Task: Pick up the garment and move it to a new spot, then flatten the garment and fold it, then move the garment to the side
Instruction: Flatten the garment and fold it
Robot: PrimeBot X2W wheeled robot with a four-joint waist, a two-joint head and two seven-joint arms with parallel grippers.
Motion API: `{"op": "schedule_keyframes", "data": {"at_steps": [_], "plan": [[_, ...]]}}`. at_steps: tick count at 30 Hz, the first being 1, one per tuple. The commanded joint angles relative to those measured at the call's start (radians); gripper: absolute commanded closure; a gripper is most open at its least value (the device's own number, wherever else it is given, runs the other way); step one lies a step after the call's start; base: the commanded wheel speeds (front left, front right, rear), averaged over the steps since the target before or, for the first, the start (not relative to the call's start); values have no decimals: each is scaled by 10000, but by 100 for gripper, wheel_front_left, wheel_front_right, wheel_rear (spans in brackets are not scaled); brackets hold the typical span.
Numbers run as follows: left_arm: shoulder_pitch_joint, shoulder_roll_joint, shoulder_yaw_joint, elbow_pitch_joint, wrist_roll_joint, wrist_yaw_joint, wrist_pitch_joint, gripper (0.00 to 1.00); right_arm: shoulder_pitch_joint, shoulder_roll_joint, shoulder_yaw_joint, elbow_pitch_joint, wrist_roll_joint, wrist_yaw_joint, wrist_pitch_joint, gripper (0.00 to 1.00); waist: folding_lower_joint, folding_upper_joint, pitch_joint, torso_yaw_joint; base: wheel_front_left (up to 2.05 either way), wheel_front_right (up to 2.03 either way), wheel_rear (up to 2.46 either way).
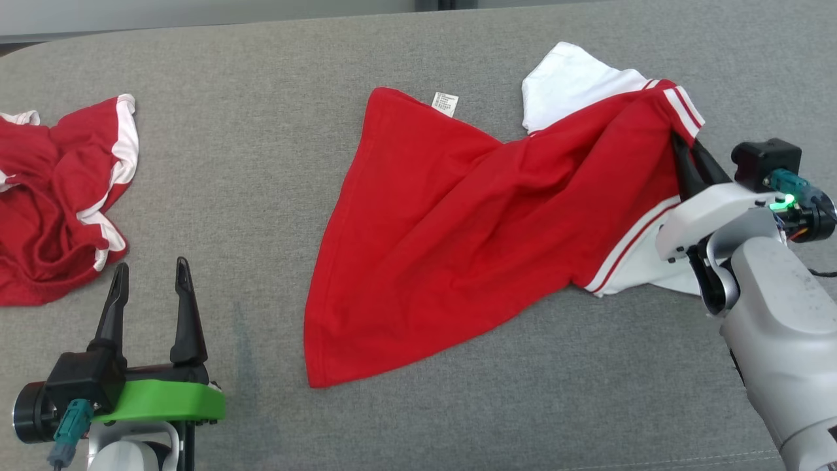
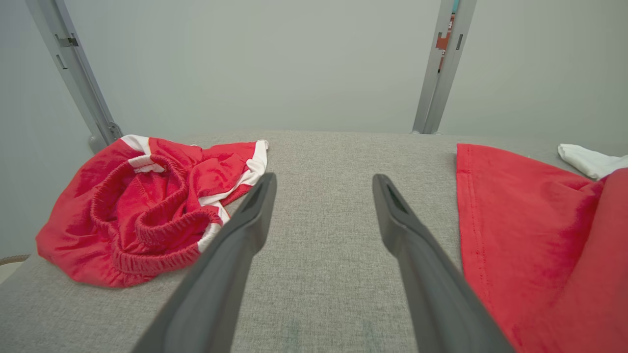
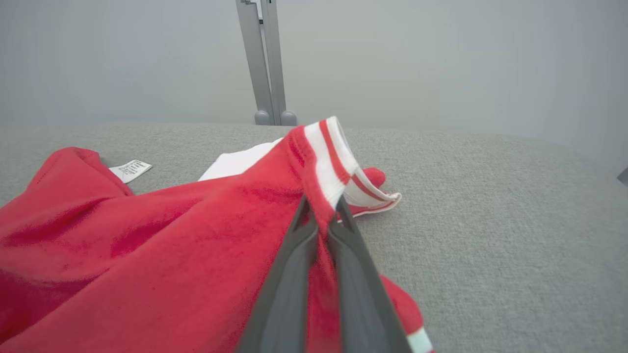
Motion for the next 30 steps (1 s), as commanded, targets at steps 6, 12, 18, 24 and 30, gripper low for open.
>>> {"op": "schedule_keyframes", "data": {"at_steps": [6, 12, 18, 24, 30], "plan": [[-332, 28, -99, 33, -183, -30, -31, 0, -1080, 165, 88, 650, -403, 0, -74, 100, 0, 0, 296, 388, 0, 0, 0], [-555, 28, -215, 60, -239, -30, -31, 0, -1717, 249, -476, 712, -882, 0, -84, 100, 0, 0, 538, 681, 0, 0, 0], [-609, 28, -263, 134, -236, -30, -31, 0, -1811, 456, -719, 1312, -1236, 0, -82, 0, 0, 0, 585, 779, 0, 0, 0], [-386, 28, -178, 214, -103, -30, -31, 0, -1095, 491, -1001, 500, -1208, 0, -82, 0, 0, 0, 273, 541, 0, 0, 0], [-100, 28, -94, 231, -23, -30, -30, 0, 325, 389, -1318, -1284, -1044, 0, -82, 0, 0, 0, -233, 227, 0, 0, 0]]}}
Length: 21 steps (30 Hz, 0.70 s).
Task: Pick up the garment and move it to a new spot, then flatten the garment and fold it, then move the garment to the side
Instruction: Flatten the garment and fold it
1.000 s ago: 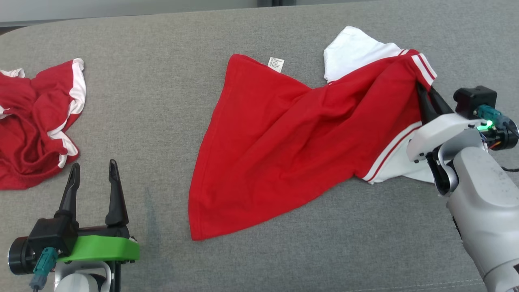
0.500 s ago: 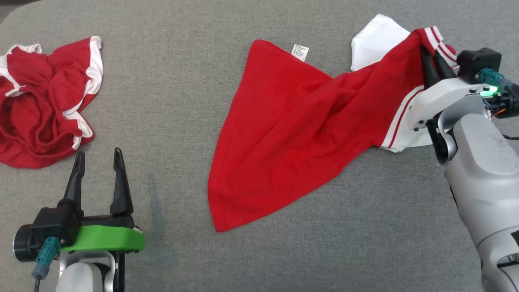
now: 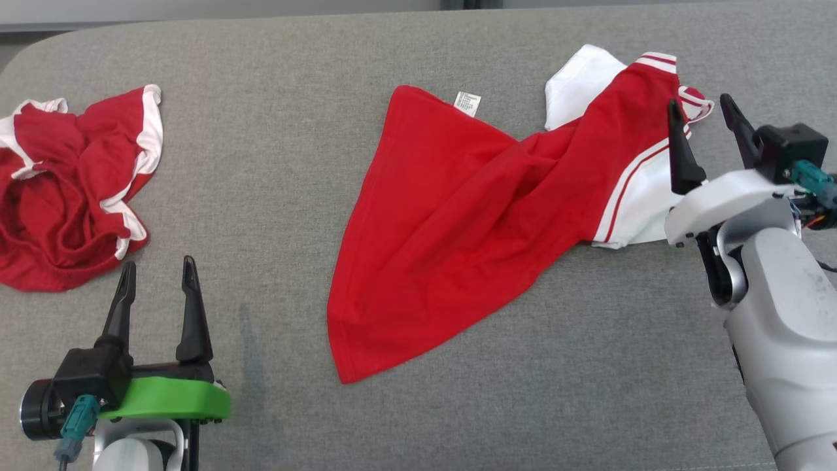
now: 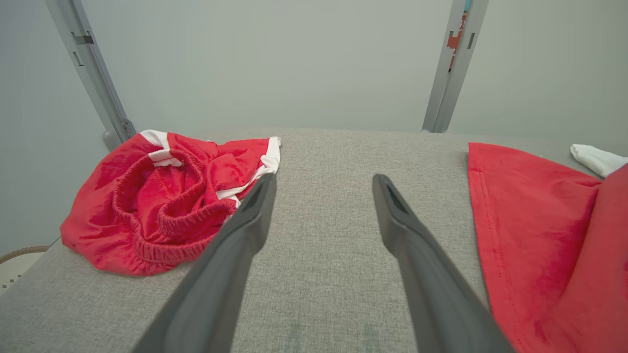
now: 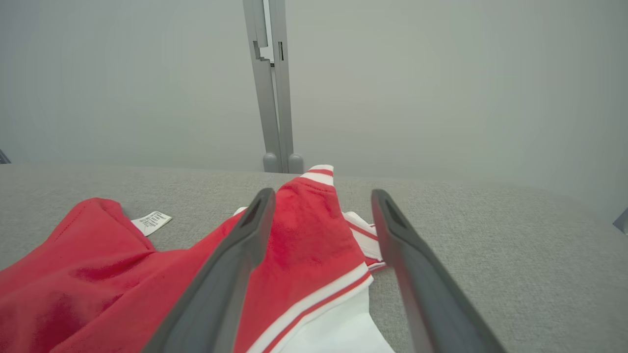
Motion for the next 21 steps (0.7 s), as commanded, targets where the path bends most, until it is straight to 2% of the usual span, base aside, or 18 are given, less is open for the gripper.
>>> {"op": "schedule_keyframes", "data": {"at_steps": [1, 8, 21], "plan": [[145, 28, 59, 4, 35, -30, -30, 0, 428, -23, -58, -378, 123, 0, -31, 0, 0, 0, -312, -256, 0, 0, 0], [598, 44, 269, -14, 179, -30, -30, 0, 2417, 252, -162, -2566, 386, 0, -31, 0, 0, 0, -886, -677, 0, 0, 0], [1000, 55, 459, 65, 352, -31, -30, 0, 4920, 1113, -130, -4893, -15, 0, -32, 0, 0, 0, -1377, -912, 0, 0, 0]]}}
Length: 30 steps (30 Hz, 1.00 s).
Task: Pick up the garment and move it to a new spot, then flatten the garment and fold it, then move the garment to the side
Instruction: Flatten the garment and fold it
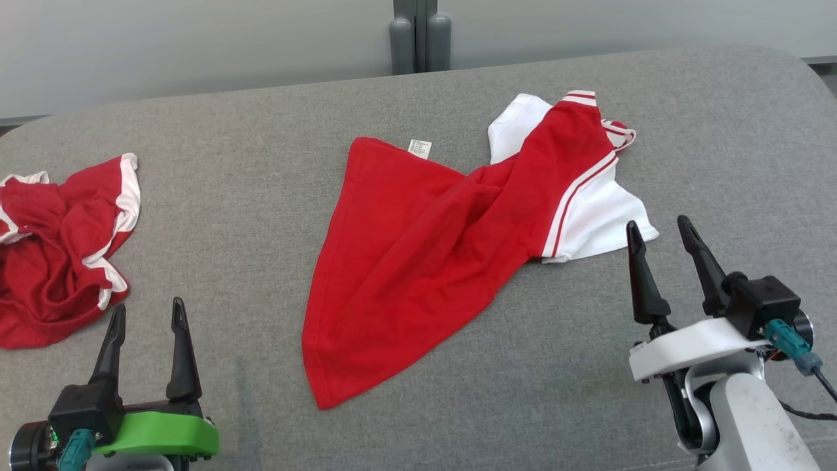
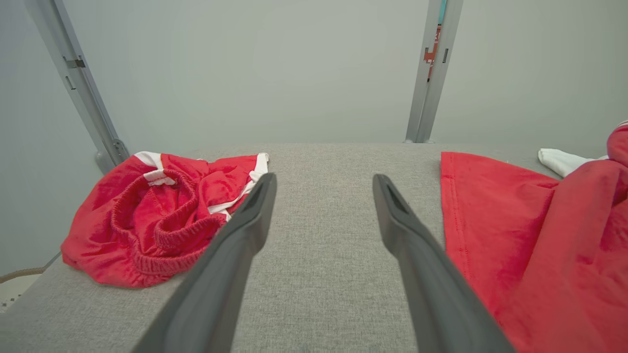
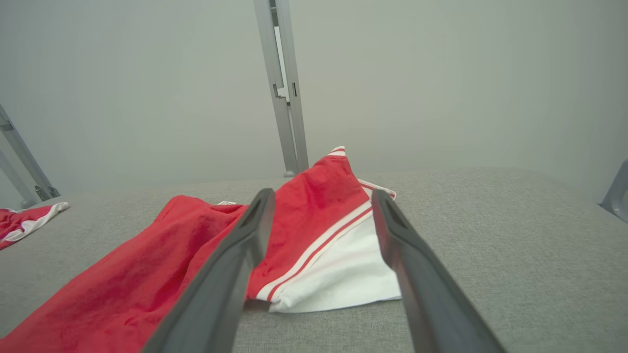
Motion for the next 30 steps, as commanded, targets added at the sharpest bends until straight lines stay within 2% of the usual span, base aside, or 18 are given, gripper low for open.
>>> {"op": "schedule_keyframes", "data": {"at_steps": [1, 10, 30], "plan": [[174, 51, 86, 56, 88, -31, -30, 0, 265, 89, -43, -193, -82, 0, -30, 0, 0, 0, -93, 5, 0, 0, 0], [497, 42, 260, -23, 326, -4, -30, 0, 1009, 367, 144, -739, -340, 0, -30, 0, 0, 0, -430, 85, 0, 0, 0], [617, 31, 187, -78, 406, 191, -30, 0, 1152, 473, 168, -550, -670, 0, -30, 0, 0, 0, -627, 341, 0, 0, 0]]}}
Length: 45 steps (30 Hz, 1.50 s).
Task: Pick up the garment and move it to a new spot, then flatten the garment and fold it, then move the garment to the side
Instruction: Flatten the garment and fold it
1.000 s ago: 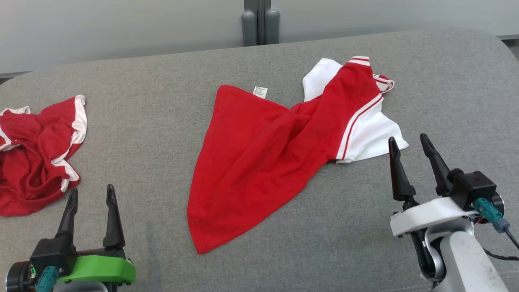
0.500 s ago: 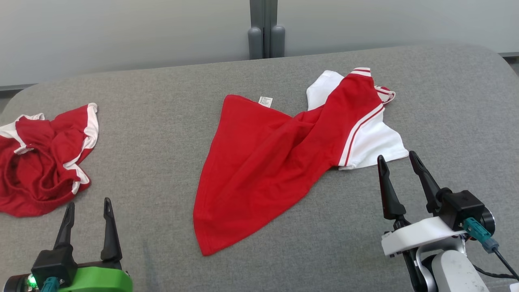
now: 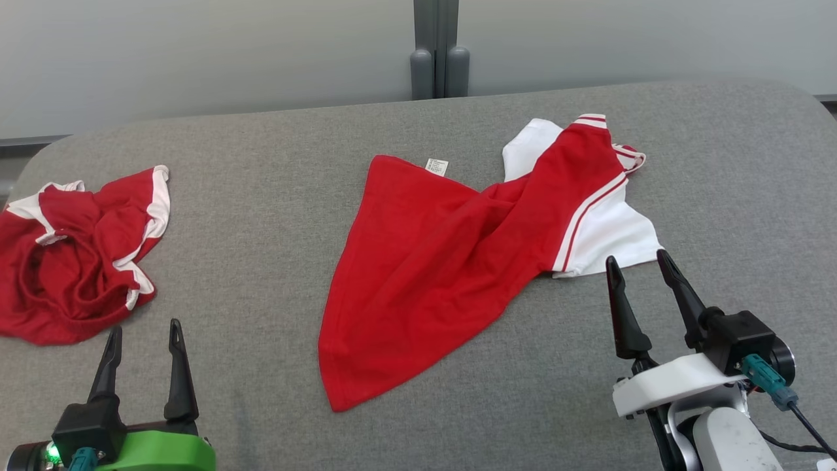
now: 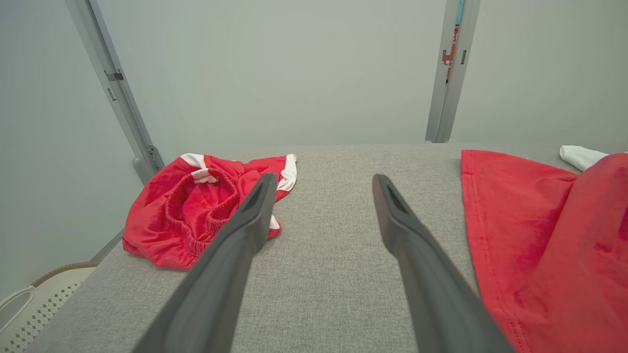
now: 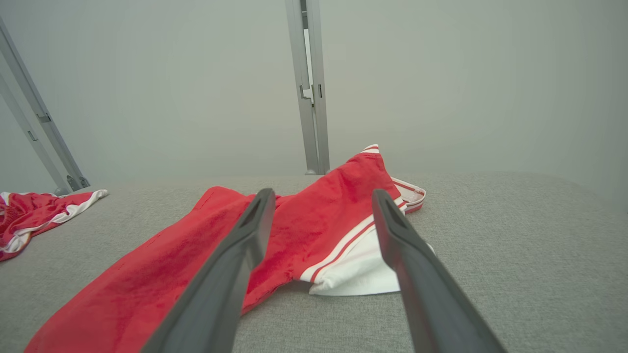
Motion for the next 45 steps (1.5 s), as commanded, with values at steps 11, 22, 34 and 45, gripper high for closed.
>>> {"op": "schedule_keyframes", "data": {"at_steps": [11, 22, 34, 45], "plan": [[145, 27, -93, 61, -141, 17, -30, 0, 104, 5, 37, 210, -97, 0, -30, 0, 0, 0, -30, -35, 0, 0, 0], [-188, 25, -1537, 746, -378, -132, -30, 0, -779, -143, -756, 1576, -526, 0, -30, 0, 0, 0, 254, -84, 0, 0, 0], [-674, 29, -3638, 2307, -892, -178, -30, 0, -2774, -692, -1162, 3880, -532, 0, -29, 0, 0, 0, 1028, -235, 0, 0, 0], [-1101, 138, -4208, 3503, -1354, -176, -13, 0, -4012, -854, -1243, 5234, -440, 0, -30, 0, 0, 0, 1565, -219, 0, 0, 0]]}}
